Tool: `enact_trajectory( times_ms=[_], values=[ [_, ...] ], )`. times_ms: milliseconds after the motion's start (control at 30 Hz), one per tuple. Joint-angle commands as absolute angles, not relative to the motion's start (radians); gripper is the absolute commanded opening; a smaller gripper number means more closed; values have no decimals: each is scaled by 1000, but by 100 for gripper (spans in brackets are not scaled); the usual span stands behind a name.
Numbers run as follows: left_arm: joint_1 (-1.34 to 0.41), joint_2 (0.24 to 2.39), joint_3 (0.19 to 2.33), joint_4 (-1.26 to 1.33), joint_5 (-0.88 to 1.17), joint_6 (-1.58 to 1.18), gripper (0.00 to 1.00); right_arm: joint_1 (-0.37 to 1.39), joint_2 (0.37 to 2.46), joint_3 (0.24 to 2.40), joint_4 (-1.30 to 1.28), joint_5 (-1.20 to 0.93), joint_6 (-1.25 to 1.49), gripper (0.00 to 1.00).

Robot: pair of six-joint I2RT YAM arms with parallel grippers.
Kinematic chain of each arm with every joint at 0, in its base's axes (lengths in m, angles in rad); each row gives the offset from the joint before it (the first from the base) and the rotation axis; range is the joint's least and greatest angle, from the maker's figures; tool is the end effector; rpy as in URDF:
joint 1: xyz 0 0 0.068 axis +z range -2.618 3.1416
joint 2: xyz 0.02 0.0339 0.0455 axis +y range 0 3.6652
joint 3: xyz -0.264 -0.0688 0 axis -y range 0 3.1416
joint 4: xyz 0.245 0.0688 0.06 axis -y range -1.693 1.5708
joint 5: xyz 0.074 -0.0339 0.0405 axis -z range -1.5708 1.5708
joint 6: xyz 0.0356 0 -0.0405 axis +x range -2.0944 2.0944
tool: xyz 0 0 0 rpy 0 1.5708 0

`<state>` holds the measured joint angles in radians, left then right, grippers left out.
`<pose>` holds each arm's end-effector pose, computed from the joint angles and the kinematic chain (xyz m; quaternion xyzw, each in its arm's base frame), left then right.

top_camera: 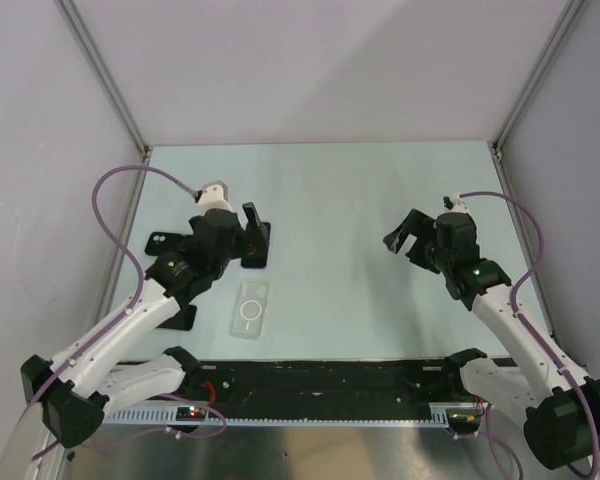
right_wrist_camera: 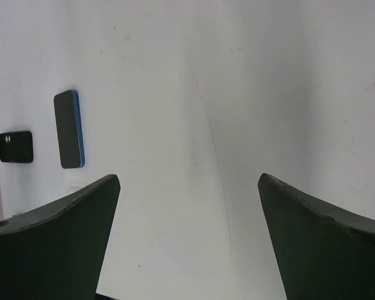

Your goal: Put the phone into the phone case

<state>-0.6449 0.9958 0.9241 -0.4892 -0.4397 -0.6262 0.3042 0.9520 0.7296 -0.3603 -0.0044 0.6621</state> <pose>0.1810 -0.1172 0.3208 -0.0975 0.8551 -0.1267 0.4932 0.2009 0.0632 0.2727 0.1557 0.8665 0.2220 0.4190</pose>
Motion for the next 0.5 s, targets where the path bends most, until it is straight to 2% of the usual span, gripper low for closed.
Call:
enact_trajectory(
  times_ms=[0, 300, 467],
  values=[
    [-627, 967, 930, -499, -488, -628, 98, 309, 942, 748, -334, -10, 637, 100],
    [-565, 976, 905, -580, -555, -733, 98, 312, 961, 749, -332, -20, 627, 100],
    [-401, 999, 866, -640, -505, -867, 98, 318, 986, 749, -331, -18, 626, 100]
  ],
)
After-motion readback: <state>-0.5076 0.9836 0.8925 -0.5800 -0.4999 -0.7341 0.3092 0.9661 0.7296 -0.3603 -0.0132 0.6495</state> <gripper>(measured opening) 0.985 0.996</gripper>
